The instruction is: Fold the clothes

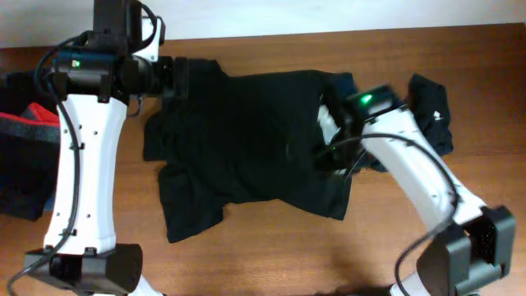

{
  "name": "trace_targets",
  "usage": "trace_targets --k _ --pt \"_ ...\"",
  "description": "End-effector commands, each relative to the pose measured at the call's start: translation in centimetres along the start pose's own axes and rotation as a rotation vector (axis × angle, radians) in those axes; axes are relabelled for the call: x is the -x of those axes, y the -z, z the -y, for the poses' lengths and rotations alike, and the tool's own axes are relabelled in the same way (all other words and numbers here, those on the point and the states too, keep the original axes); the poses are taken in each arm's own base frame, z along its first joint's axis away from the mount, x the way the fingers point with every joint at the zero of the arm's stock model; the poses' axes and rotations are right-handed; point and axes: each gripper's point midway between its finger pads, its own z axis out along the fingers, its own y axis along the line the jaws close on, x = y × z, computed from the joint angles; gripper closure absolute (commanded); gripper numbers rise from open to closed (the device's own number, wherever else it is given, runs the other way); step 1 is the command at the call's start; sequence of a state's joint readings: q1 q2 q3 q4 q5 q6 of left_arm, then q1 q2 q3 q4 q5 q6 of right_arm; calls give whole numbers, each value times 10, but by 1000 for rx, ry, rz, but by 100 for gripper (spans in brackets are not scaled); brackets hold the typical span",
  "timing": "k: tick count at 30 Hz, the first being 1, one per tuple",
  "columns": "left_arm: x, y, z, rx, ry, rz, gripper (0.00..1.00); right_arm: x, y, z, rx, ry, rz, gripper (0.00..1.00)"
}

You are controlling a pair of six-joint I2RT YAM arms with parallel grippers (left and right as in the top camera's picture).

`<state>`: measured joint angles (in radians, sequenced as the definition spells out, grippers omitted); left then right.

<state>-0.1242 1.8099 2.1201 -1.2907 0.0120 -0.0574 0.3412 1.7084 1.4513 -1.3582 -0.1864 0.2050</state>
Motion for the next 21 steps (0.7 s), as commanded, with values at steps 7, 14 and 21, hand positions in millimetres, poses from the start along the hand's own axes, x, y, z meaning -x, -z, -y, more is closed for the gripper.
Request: trace_targets --k 7,14,21 --pt "-1 -160 0 -21 -4 -79 69 -28 -62 6 26 -89 -84 75" --pt "-33 -225 17 -108 -34 -191 99 -45 -92 16 13 -139 -123 91" --pt "-53 -265 36 -129 -94 -235 99 -49 -112 21 16 -146 -107 96"
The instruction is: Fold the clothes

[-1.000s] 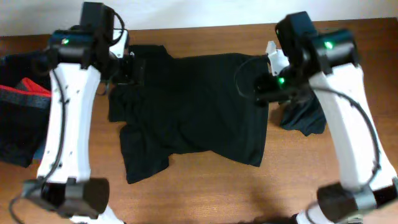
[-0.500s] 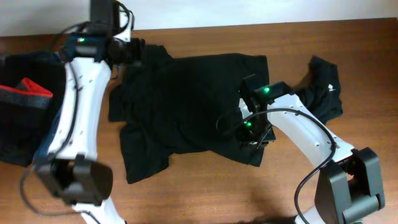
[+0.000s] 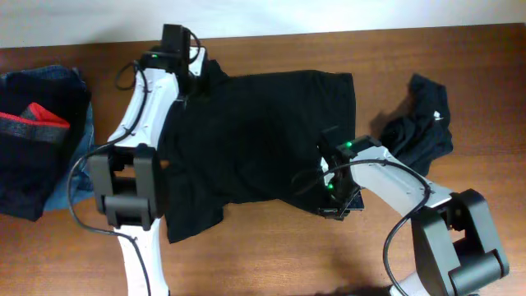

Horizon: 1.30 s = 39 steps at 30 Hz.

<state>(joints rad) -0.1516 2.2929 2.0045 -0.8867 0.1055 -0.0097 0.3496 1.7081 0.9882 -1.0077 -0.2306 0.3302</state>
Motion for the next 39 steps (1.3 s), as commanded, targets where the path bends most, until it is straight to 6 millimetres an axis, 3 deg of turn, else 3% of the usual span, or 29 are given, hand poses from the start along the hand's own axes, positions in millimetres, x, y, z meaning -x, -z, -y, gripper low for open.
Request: trace_targets --k 1,9,14,20,29,39 --pt "-10 -28 9 -26 -36 -38 99 0 -3 -1 7 -4 18 96" --pt "-17 -62 5 -22 -51 -51 99 26 -2 -4 10 18 128 96" --pt "-27 -79 1 -10 -55 -84 99 31 -2 8 -53 13 155 96" --pt "-32 -94 -1 -9 -70 -93 99 27 -13 23 -115 -34 163 96" --pt "-31 -101 -5 7 -74 -84 99 16 -28 35 -121 -70 138 96" --pt "-68 -145 -13 18 -74 -184 99 8 -30 40 -128 -98 105 96"
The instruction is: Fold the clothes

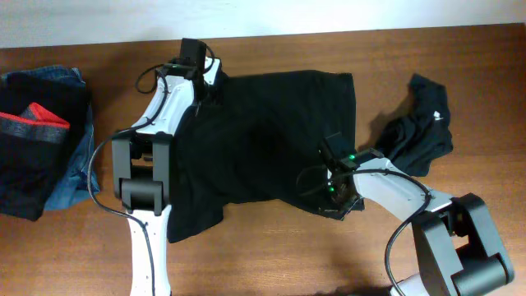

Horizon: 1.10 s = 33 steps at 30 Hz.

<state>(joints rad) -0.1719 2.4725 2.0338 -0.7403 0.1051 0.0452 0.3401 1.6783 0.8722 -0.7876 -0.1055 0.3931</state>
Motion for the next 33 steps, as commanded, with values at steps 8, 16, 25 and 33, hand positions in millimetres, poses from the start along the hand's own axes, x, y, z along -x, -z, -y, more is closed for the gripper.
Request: trace_targets --k 8,16,25,33 --pt "-73 -74 -28 63 12 -198 99 -20 -10 41 -69 -147 -90 96" --pt "-75 -72 -47 73 46 -201 99 -19 -9 55 -70 -210 -102 96" --pt "-78 -70 -59 80 69 -206 99 -21 -6 79 -93 -292 -116 96" --pt "-78 -70 -59 79 68 -206 99 -17 -4 95 -112 -291 -104 96"
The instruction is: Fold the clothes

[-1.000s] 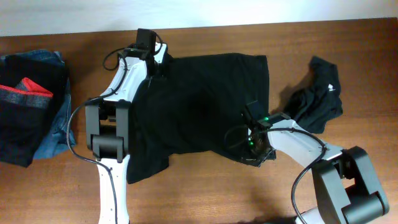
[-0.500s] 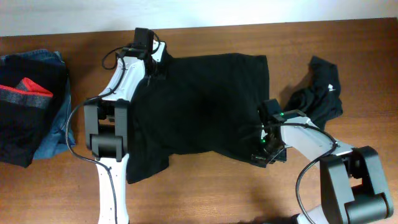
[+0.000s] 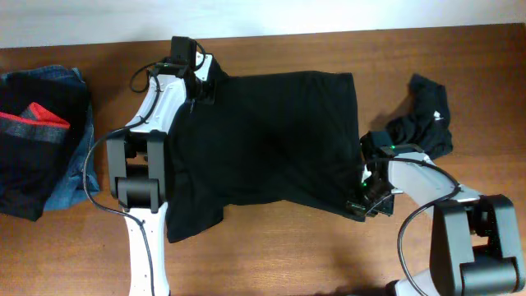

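Note:
A black T-shirt [image 3: 263, 140] lies spread flat on the wooden table, its hem toward the front. My left gripper [image 3: 205, 80] sits at the shirt's far left shoulder, its dark fingers pressed into the cloth and apparently shut on it. At the near right hem corner, my right gripper [image 3: 360, 205] is shut on the fabric, which is drawn out toward the right. The left sleeve [image 3: 193, 218] hangs toward the front left, partly under the left arm.
A crumpled black garment [image 3: 423, 115] lies at the right, just behind the right arm. A pile of jeans with red and grey clothes [image 3: 37, 140] sits at the left edge. The left arm's links [image 3: 140, 177] stretch along the shirt's left side.
My right gripper has moved to the right with the hem corner, so the shirt's right side is now stretched out and smoother. The left gripper shifted slightly left at the shoulder.
At first the shirt lay rumpled, with the left gripper at its far left corner and the right gripper near its right edge. Then the right gripper was down at the near right hem corner. Now that corner sits farther right and the shirt lies flatter.

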{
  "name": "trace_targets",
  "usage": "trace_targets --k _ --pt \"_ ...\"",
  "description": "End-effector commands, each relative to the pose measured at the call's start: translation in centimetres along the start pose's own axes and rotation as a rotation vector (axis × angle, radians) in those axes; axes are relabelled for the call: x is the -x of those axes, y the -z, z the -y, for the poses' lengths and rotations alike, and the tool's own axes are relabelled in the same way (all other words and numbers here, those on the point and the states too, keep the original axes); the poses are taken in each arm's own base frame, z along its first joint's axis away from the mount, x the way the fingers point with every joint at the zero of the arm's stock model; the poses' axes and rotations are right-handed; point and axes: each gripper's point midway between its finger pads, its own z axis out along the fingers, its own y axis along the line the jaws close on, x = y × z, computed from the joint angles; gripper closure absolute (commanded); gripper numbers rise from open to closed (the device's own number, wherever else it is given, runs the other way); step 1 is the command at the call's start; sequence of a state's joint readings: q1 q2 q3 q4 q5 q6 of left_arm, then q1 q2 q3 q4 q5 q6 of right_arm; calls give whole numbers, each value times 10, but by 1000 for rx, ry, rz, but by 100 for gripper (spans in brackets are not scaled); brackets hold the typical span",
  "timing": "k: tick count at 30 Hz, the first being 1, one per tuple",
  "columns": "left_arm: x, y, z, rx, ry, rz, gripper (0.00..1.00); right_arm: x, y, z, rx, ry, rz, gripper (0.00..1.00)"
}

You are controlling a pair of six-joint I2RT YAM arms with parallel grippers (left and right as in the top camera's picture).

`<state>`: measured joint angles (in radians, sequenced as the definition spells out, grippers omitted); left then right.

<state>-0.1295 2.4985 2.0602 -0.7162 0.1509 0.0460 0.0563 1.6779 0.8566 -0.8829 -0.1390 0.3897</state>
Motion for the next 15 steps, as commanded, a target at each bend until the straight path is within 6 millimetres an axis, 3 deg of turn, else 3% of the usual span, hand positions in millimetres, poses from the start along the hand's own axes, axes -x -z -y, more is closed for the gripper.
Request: trace_targets --k 1,5,11,15 --pt "-86 -62 -46 111 36 -234 99 0 -9 31 -137 -6 9 96" --pt "-86 -62 -46 112 36 -235 99 6 -9 30 -128 -9 34 96" --pt "-86 -62 -46 111 35 -235 99 13 -7 44 -116 -50 41 96" --pt "-86 -61 -46 111 37 -239 99 14 -4 37 -75 -3 27 96"
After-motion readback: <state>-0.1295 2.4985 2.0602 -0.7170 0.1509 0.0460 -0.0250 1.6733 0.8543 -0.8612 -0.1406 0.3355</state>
